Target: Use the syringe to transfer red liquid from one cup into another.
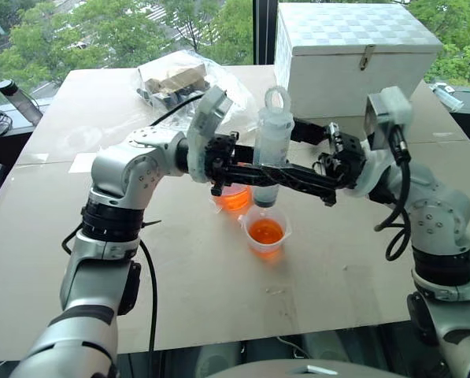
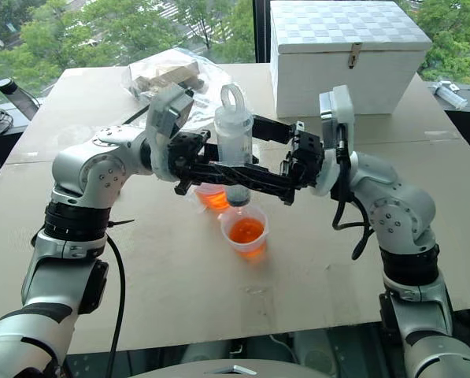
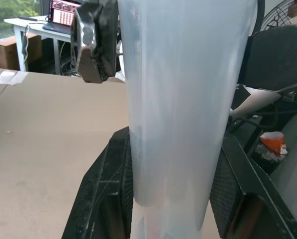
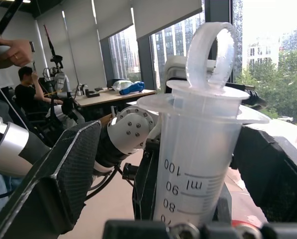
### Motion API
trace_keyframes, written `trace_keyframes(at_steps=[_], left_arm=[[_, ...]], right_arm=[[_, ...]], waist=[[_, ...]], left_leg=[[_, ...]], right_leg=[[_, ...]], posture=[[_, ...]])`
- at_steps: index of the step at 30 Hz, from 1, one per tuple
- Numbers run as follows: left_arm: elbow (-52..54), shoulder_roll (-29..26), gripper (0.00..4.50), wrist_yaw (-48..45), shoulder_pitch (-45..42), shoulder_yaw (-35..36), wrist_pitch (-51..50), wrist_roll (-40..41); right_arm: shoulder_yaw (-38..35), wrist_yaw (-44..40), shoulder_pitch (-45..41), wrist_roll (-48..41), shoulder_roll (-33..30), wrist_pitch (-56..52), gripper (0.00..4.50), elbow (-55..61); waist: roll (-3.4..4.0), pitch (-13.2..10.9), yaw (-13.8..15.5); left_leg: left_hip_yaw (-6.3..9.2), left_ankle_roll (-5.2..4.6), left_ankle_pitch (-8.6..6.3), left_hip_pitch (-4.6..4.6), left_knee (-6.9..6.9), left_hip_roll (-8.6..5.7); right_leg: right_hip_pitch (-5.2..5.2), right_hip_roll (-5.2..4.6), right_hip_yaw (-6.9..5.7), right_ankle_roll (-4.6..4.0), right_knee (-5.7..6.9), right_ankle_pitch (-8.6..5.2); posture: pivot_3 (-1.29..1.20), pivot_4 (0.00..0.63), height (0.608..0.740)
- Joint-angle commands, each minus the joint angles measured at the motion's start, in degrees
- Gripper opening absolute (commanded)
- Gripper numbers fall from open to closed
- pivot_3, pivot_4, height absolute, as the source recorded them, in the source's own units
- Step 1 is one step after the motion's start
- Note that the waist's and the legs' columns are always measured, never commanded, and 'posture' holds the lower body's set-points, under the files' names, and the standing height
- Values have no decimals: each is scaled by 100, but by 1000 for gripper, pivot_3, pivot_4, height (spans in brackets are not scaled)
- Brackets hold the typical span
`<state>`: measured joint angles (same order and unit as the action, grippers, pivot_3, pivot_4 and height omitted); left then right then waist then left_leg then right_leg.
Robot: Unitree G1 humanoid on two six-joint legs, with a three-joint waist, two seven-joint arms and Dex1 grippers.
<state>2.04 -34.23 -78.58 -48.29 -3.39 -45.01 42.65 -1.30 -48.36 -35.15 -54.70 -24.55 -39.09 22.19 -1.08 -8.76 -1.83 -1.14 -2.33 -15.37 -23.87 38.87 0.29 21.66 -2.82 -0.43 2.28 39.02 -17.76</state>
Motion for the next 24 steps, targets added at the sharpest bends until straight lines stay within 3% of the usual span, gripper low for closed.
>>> trace_keyframes(at_steps=[1, 5, 8, 12, 15, 19, 21, 24], left_arm=[[637, -310, 1364, 499, -161, 795, -388, 559], [1200, -1075, 1364, 1421, -25, 1565, -1127, 850], [1639, -2041, 1364, 1833, 500, 1918, -1312, 467], [1773, -2744, 1364, 2136, 1429, 2898, -1798, 659], [2074, -2813, 1364, 2423, 2158, 3407, -2021, 682], [2578, -2378, 1364, 3311, 3726, 3948, -2406, 277], [2467, -2270, 1364, 3825, 4171, 3748, -2610, -63], [2146, -2068, 1364, 4637, 4161, 3234, -2967, -498]], right_arm=[[-478, -147, 163, -269, -434, -120, 4500, 180], [-726, -194, 534, -161, -1132, -321, 4500, 173], [-797, -338, 842, -20, -1585, -310, 4500, 226], [-905, -425, 1171, 82, -1961, -293, 4500, 266], [-949, -480, 1405, 188, -2186, -296, 4500, 236], [-856, -429, 1872, 672, -2658, -421, 4500, 86], [-716, -398, 2096, 1167, -2801, -187, 4500, -102], [-566, -460, 2320, 1785, -2856, 244, 4500, -440]], waist=[[0, 0, 0], [0, 0, -16], [0, -1, -40], [1, 0, -18], [0, -1, 41], [1, 0, 126], [-1, 1, 146], [-10, 6, 185]], left_leg=[[0, 0, 0, 0, -1, 1], [1, -1, -1, 0, -3, 2], [-3, -1, -1, 4, -14, 3], [-4, -1, 0, 9, -20, 4], [-2, -1, -1, 7, -15, 4], [-5, -6, -4, 6, -18, 4], [-1, -6, -4, 6, -19, 4], [0, -6, -4, 9, -18, 4]], right_leg=[[0, 0, 0, 0, -1, 0], [-1, -2, 1, 0, -2, 0], [0, -2, 7, 0, -5, 0], [1, -2, 9, 0, -5, 0], [-1, -5, 4, 0, -5, 0], [-3, -11, 6, 0, -14, 0], [-5, -12, 3, -1, -14, -1], [-8, -12, 1, -1, -8, -1]], posture=[[0, 150, 740], [0, 150, 740], [0, 150, 740], [0, 150, 740], [0, 150, 740], [0, 150, 740], [0, 150, 740], [0, 150, 740]])
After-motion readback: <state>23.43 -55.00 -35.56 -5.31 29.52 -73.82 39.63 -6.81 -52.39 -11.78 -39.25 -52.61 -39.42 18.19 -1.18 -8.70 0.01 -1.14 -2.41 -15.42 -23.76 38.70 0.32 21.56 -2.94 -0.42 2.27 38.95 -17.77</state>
